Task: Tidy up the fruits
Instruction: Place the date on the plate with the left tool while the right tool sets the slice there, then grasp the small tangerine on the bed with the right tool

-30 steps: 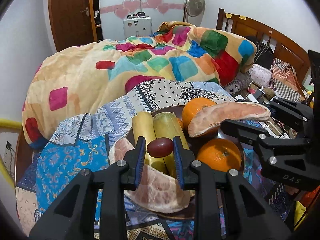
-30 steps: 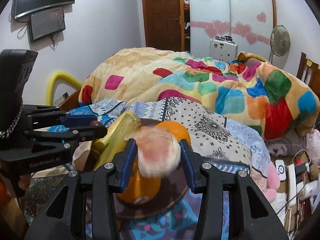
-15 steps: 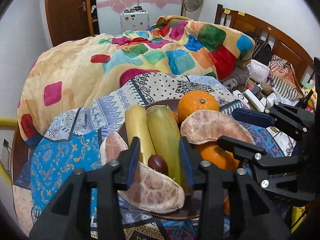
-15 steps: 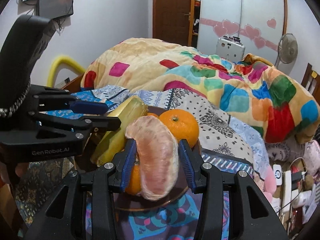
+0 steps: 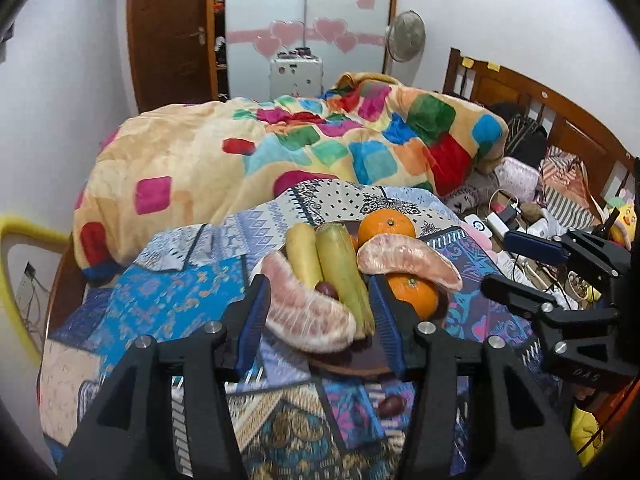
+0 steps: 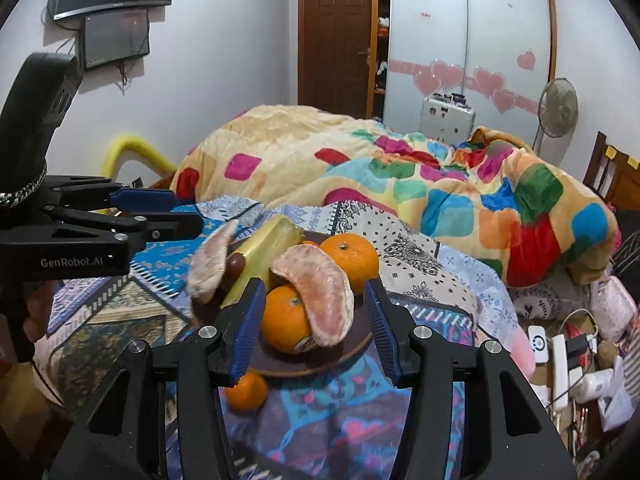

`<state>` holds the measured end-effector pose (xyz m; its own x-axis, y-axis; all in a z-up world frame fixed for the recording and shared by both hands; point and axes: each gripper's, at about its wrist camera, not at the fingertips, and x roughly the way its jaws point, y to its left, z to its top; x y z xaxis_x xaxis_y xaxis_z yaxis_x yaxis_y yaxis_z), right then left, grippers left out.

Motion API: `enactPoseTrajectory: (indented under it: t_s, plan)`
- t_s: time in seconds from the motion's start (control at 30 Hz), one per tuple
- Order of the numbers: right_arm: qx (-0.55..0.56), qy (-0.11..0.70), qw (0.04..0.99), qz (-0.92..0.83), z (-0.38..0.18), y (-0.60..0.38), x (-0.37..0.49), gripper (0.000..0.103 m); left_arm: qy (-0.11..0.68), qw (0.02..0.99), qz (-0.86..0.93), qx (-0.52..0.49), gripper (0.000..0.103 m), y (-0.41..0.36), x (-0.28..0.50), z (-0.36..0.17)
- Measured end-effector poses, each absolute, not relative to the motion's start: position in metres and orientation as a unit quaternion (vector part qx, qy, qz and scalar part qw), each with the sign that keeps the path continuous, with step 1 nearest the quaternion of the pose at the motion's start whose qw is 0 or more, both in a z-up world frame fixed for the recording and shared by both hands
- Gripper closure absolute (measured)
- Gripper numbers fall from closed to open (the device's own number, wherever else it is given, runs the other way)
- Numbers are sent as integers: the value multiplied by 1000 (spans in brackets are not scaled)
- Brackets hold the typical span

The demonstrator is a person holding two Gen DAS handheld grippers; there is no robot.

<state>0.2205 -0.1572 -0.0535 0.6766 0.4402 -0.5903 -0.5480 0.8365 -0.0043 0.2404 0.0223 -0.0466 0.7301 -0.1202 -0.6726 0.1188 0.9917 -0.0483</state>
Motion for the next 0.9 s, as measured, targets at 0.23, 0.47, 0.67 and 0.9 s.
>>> enactPoseTrajectory:
  t_s: [0.23,0.47,0.67,0.9]
  plan:
    - [-80,294,911,278,-52,-165,187,51,365,929,-52,-21,51,25,201,-57]
    - [-70,322,901,283,-86,-164,175,50,379,925,-34,-15,50,19,185,-92]
    - [-67,363,886,281,-117,-157,187,50,393,919,-36,-3,51,13,183,-119]
    - [-68,387,875,283,-127,-147,207,50,403,914,-39,4,50,17,186,-131]
